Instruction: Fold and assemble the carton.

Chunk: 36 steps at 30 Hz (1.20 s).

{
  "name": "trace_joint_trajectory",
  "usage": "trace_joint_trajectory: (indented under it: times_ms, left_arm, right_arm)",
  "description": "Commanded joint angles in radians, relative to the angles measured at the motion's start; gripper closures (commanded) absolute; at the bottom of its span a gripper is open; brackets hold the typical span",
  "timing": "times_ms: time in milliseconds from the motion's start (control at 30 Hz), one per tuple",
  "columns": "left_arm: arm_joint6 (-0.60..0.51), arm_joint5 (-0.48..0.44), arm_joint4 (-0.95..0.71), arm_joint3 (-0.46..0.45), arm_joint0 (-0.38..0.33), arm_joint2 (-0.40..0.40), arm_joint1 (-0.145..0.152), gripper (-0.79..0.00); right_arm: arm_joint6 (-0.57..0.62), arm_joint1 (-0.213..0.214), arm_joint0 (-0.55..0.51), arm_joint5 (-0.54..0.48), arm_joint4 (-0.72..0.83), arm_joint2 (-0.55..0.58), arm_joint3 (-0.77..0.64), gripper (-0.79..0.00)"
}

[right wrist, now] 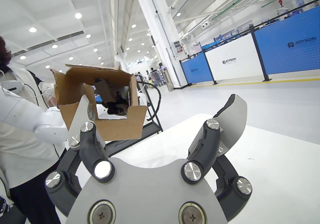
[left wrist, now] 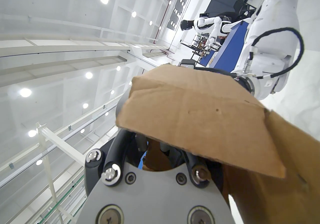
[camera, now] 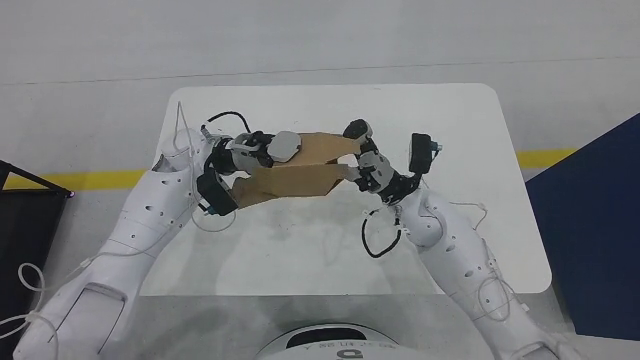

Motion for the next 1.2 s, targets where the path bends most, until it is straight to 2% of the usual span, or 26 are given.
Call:
trace_joint_trajectory:
  times_ms: [0, 133, 233, 400, 633, 867, 1033, 1167]
  left_arm:
    - [-0.003, 0.001, 0.001, 0.003, 0.001, 0.006, -0.001, 0.0]
    - [-0.007, 0.008, -0.002, 0.008, 0.004, 0.015, -0.004, 0.0]
    - [-0.009, 0.011, 0.004, 0.006, 0.006, 0.024, -0.005, 0.0]
    - [-0.01, 0.018, 0.01, 0.006, 0.009, 0.033, -0.006, 0.0]
    - [-0.019, 0.032, 0.015, 0.018, 0.016, 0.017, -0.001, 0.0]
    - [-0.019, 0.032, 0.015, 0.018, 0.016, 0.017, -0.001, 0.0]
    - [-0.071, 0.031, 0.012, 0.002, 0.048, 0.019, 0.001, 0.0]
    - [-0.072, 0.034, -0.015, 0.005, 0.056, 0.01, 0.002, 0.0]
  right_arm:
    - [0.012, 0.001, -0.008, 0.006, -0.018, -0.002, -0.018, -0.785]
    - [0.036, 0.002, -0.02, 0.037, -0.038, 0.003, -0.041, -0.785]
    - [0.072, 0.002, -0.027, 0.102, -0.067, 0.002, -0.062, -0.785]
    - [0.141, 0.002, -0.026, 0.134, -0.104, -0.015, -0.095, -0.785]
    - [0.097, 0.017, -0.084, 0.149, -0.084, 0.068, -0.141, -0.785]
    - [0.097, 0.017, -0.084, 0.149, -0.084, 0.068, -0.141, -0.785]
    - [0.037, 0.022, -0.12, 0.191, -0.038, 0.135, -0.164, -0.785]
    - [-0.004, 0.032, -0.167, 0.128, -0.03, 0.189, -0.204, -0.785]
